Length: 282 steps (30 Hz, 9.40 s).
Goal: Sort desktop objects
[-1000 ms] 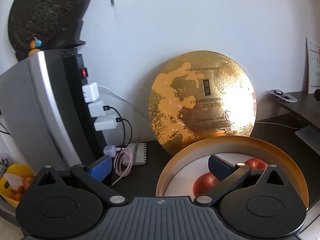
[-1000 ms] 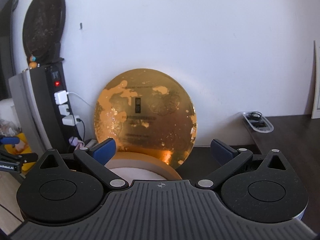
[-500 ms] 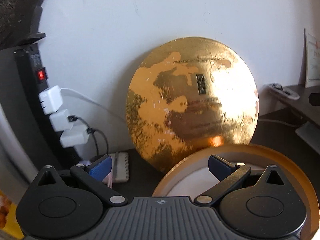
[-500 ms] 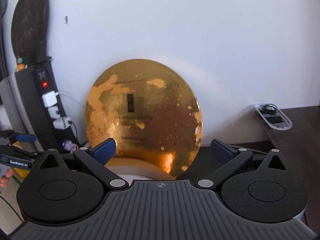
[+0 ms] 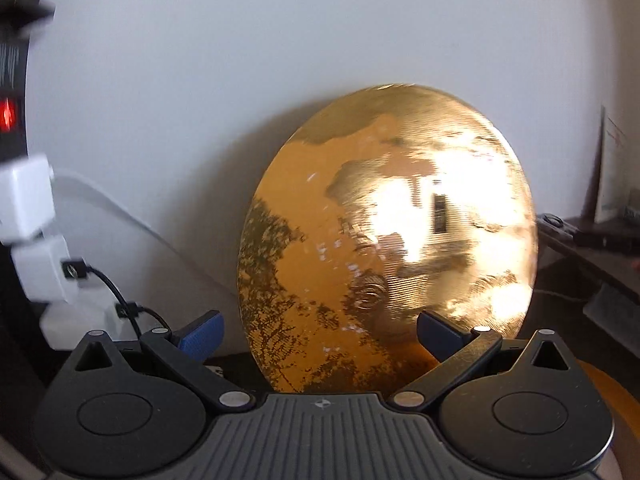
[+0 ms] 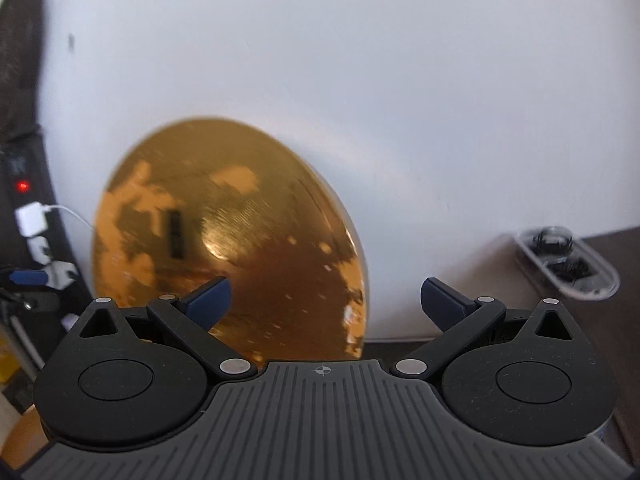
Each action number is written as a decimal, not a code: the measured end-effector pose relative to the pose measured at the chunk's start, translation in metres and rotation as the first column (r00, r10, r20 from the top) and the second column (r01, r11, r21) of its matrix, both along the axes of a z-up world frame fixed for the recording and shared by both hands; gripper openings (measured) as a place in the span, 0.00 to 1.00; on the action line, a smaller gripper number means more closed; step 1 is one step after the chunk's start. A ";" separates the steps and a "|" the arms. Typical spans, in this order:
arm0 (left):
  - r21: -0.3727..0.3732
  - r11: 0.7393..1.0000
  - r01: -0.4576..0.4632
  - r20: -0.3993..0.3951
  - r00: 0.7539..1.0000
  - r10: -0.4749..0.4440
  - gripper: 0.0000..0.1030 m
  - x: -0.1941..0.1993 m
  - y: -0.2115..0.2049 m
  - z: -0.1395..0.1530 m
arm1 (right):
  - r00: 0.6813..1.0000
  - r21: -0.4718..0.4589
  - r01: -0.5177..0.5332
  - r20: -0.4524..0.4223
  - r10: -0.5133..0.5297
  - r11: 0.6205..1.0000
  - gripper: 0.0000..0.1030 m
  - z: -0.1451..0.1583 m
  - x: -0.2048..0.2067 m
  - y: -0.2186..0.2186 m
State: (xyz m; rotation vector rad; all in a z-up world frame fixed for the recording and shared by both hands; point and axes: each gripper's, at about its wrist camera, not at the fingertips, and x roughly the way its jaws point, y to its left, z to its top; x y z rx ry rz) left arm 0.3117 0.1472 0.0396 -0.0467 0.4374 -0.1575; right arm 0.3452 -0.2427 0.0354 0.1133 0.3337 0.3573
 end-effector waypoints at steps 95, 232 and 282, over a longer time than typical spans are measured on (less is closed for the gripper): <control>-0.244 0.968 0.063 0.283 0.959 0.009 0.98 -0.131 -0.063 0.098 | 0.934 0.145 -0.123 0.351 0.065 0.982 0.99 0.091 -0.133 -0.069; 0.039 0.967 -0.252 -0.214 0.943 0.254 1.00 -0.308 -0.068 -0.022 | 0.952 -0.106 0.030 -0.300 -0.061 0.994 1.00 -0.022 -0.285 0.040; -0.154 0.943 -0.295 -0.399 0.892 0.214 1.00 -0.229 -0.019 -0.060 | 0.922 -0.191 0.056 -0.367 -0.125 0.980 1.00 -0.032 -0.225 0.087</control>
